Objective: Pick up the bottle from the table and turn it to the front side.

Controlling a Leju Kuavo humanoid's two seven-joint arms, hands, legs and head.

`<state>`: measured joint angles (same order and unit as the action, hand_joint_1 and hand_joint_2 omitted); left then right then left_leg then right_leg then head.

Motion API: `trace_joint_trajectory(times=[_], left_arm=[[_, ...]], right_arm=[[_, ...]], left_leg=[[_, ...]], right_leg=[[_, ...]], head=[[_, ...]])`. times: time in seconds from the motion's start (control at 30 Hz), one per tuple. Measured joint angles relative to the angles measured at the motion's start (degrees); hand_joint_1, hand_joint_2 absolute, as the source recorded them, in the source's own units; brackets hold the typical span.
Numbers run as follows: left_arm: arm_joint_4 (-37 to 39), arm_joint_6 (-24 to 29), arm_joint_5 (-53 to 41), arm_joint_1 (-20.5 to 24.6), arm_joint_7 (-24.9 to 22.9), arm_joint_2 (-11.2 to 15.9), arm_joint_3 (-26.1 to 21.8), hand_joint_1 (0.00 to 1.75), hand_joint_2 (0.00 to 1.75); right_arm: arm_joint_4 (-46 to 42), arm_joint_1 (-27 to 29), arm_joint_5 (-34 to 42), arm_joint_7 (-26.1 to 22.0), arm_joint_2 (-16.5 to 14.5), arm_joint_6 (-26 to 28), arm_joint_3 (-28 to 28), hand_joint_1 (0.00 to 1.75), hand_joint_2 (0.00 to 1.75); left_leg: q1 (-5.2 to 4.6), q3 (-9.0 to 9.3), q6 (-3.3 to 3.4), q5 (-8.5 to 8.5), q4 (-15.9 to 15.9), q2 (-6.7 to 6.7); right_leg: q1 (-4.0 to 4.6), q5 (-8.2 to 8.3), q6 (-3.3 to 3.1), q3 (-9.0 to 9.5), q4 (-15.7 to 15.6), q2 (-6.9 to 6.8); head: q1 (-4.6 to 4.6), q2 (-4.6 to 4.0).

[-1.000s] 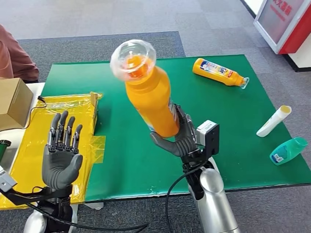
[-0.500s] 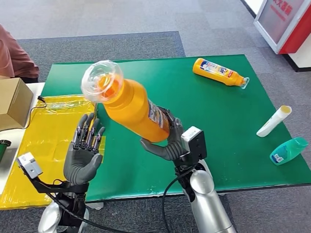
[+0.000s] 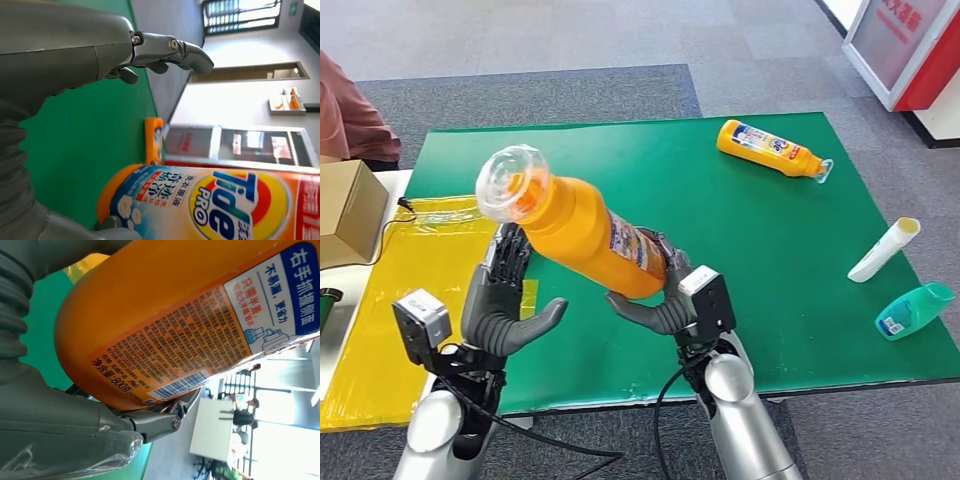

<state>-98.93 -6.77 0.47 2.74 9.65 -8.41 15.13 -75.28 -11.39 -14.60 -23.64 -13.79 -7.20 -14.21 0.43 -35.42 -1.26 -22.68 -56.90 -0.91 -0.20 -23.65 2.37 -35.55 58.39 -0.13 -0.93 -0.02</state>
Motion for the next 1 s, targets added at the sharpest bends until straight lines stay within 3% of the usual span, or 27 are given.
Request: trace_joint_trajectory(times=[0.2,0.63,1.0], left_arm=[[0.0,0.1,-3.4,2.1,-0.7,0.0,0.6,0.00,1.75],[0.4,-1.1,-1.9,6.5,-1.5,0.0,2.0,0.00,1.75],[2.2,-2.1,3.7,11.2,-2.0,-0.1,5.0,0.00,1.75]], right_arm=[[1.5,-0.1,-3.4,-0.7,0.0,3.1,-0.2,1.75,1.75],[3.8,-1.4,-4.3,-0.8,0.0,3.7,-1.9,1.75,1.75],[5.4,-2.7,-4.2,-1.1,0.0,3.7,-3.9,1.75,1.75]], left_leg=[[0.00,0.00,-0.01,0.00,0.0,0.00],[0.00,0.00,-0.03,0.02,0.0,0.00],[0.00,0.00,-0.03,0.02,0.0,0.00]], right_leg=[[0.00,0.00,-0.01,-0.01,0.0,0.00],[0.00,0.02,-0.01,-0.02,0.0,0.00],[0.00,0.02,-0.01,-0.03,0.0,0.01]], head=[[0.00,0.00],[-0.01,0.00],[0.01,0.00]])
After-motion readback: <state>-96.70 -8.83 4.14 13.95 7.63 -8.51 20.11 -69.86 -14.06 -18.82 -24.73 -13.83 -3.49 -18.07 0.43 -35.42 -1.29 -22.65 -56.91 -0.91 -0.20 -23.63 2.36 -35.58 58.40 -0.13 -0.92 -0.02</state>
